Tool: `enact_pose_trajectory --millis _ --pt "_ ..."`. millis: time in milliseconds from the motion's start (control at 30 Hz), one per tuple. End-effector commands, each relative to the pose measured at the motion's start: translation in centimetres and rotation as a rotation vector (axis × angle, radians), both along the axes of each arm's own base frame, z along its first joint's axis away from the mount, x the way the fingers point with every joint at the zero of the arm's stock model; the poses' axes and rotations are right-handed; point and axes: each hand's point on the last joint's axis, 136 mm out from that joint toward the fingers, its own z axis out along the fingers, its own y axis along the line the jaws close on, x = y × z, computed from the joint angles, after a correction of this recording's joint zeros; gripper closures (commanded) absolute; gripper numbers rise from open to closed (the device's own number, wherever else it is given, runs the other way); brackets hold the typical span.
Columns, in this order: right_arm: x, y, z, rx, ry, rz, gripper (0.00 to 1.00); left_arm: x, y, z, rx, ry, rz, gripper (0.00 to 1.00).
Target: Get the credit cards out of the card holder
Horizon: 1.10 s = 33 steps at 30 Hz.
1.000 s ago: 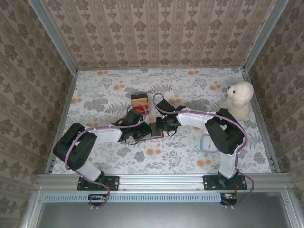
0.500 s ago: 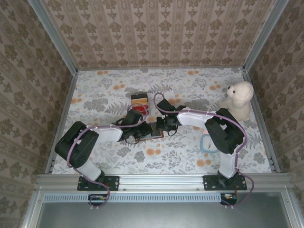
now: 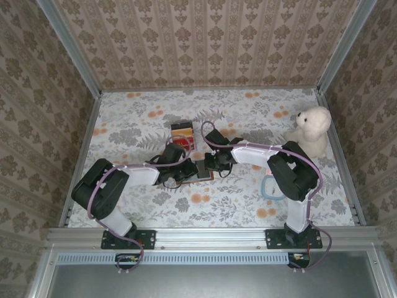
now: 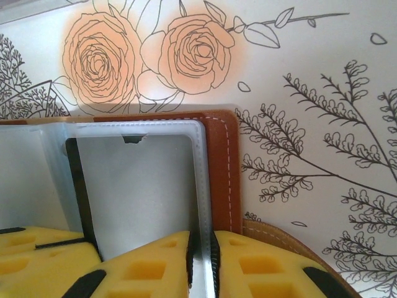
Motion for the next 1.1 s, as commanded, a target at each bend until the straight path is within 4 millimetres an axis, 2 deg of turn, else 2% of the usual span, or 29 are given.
enact_pose_trajectory --millis 0,167,567,700,833,1000,1067 --pt "-1.1 -0.7 -2.9 -0.063 0.068 0.006 0.81 0.0 0.4 0.3 -0.016 -0.018 -0.012 0.94" --pt "-1.1 -1.6 -3.4 -0.114 0.062 -0.009 0.82 0.0 0.9 1.0 -0.027 -0.038 -0.013 1.0" --pt "-1.1 -2.0 -3.7 -0.131 0.061 -0.022 0.83 -0.8 2.6 0.8 0.02 -0.029 -0.018 1.0" --pt "-0.9 -0.9 -3.1 -0.073 0.058 -0.009 0.82 -1.2 3.2 0.8 0.044 -0.026 -0.033 1.0" --pt "-0.4 0.5 -1.7 0.002 0.042 0.011 0.81 -1.5 4.4 1.2 0.079 -0.05 -0.05 1.0" --pt "0.0 1.7 -0.1 0.069 0.021 0.032 0.8 -1.6 6.3 2.8 0.1 -0.101 -0.056 1.0" --pt "0.0 2.6 1.1 0.127 0.003 0.061 0.78 -1.6 7.3 3.8 0.115 -0.132 -0.05 1.0"
